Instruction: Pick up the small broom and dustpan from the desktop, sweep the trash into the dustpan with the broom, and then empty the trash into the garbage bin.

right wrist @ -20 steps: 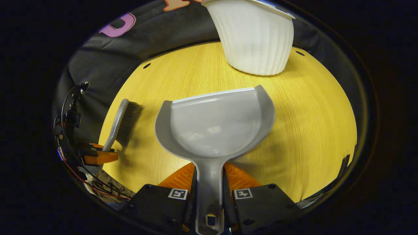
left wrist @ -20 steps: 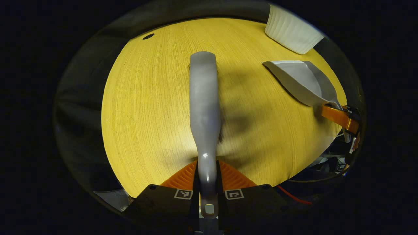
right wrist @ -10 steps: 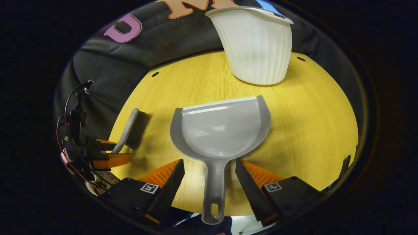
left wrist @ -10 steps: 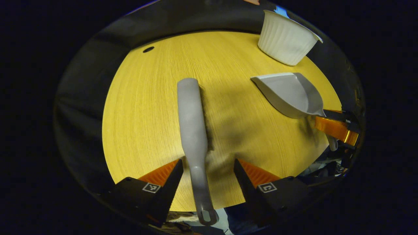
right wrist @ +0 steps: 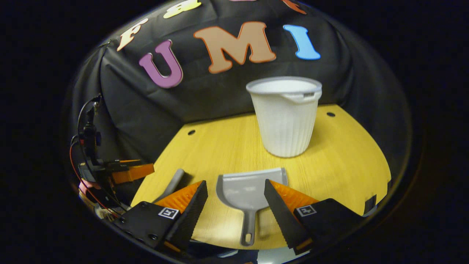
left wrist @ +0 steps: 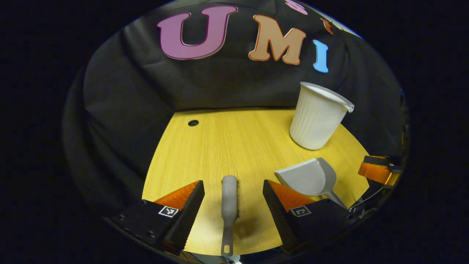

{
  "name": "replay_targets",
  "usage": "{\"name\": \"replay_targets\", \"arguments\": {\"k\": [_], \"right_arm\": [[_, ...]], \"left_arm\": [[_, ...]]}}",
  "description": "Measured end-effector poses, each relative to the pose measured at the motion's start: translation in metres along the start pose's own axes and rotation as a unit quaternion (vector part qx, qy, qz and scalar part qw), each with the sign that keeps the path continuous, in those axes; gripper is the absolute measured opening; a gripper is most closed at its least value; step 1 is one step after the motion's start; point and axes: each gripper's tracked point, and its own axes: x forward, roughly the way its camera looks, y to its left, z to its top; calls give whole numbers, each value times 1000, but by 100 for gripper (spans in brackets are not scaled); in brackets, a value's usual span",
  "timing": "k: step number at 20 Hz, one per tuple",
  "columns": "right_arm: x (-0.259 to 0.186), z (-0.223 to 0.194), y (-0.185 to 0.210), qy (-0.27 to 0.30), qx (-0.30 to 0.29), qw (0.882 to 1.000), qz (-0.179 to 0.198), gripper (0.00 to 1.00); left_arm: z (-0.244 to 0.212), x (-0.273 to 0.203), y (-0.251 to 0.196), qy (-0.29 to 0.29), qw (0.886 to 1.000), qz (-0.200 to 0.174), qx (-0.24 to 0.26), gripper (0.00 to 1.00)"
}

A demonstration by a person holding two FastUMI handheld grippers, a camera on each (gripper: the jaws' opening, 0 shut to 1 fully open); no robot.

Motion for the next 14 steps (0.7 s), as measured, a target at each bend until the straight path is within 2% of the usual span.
{"name": "replay_targets", "arguments": {"k": [3, 7, 10, 14], "right_arm": [[-19, 47, 4, -71, -12, 997, -6, 99], [-42, 88, 9, -140, -22, 990, -20, 100], [-40, 99, 7, -158, -19, 987, -30, 99], [-40, 96, 2, -153, -24, 987, -43, 99]], "left_arm": [[26, 4, -6, -41, 999, -9, -10, 94], [45, 1, -14, -78, 997, -20, -14, 94], [55, 1, -18, -82, 996, -29, -9, 94], [64, 2, -22, -87, 996, -36, 6, 94]]}}
